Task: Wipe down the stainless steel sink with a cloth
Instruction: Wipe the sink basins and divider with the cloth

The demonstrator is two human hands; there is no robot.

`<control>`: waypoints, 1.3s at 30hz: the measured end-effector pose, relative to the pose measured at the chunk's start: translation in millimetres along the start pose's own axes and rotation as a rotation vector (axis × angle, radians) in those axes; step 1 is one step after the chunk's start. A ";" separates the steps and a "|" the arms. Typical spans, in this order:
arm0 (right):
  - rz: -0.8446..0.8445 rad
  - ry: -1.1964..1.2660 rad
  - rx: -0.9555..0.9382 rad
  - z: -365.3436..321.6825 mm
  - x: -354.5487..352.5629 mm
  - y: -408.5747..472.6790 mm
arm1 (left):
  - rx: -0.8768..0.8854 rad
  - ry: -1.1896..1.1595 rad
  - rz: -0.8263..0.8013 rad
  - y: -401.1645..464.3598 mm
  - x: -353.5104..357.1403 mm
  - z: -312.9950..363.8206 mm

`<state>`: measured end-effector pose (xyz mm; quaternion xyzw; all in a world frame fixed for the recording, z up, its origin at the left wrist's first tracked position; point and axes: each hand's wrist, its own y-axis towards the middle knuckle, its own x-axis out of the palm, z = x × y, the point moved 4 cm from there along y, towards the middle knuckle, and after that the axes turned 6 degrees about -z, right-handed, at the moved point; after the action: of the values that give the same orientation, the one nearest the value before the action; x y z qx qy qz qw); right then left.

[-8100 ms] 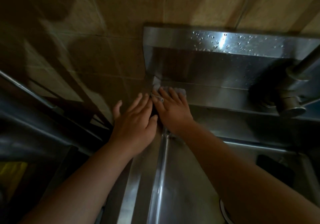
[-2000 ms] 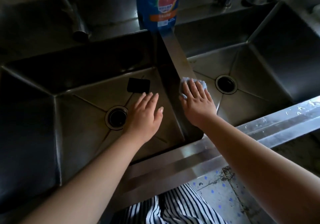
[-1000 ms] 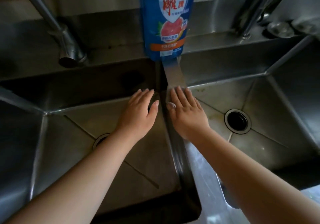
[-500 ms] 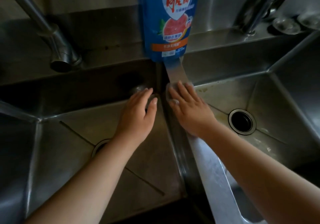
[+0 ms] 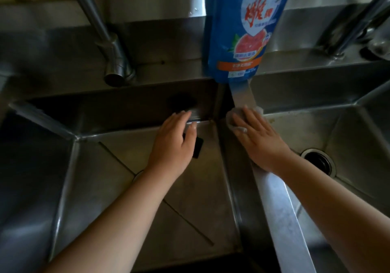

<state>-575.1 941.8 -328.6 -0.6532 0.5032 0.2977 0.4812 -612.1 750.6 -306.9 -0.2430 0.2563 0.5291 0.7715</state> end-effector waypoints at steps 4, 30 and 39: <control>0.061 -0.101 0.128 -26.2 3.8 17.4 | -0.060 0.005 0.019 -1.0 -16.0 -8.2; 0.588 0.163 0.230 -145.4 11.2 173.6 | -0.040 0.557 0.102 60.7 -86.1 -115.4; 0.324 0.288 -0.181 -170.0 24.3 141.2 | -0.190 0.619 -0.003 59.4 -101.2 -129.5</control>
<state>-716.9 770.7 -335.2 -0.6403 0.6359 0.3189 0.2899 -717.2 616.0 -344.2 -0.4638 0.4279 0.4504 0.6316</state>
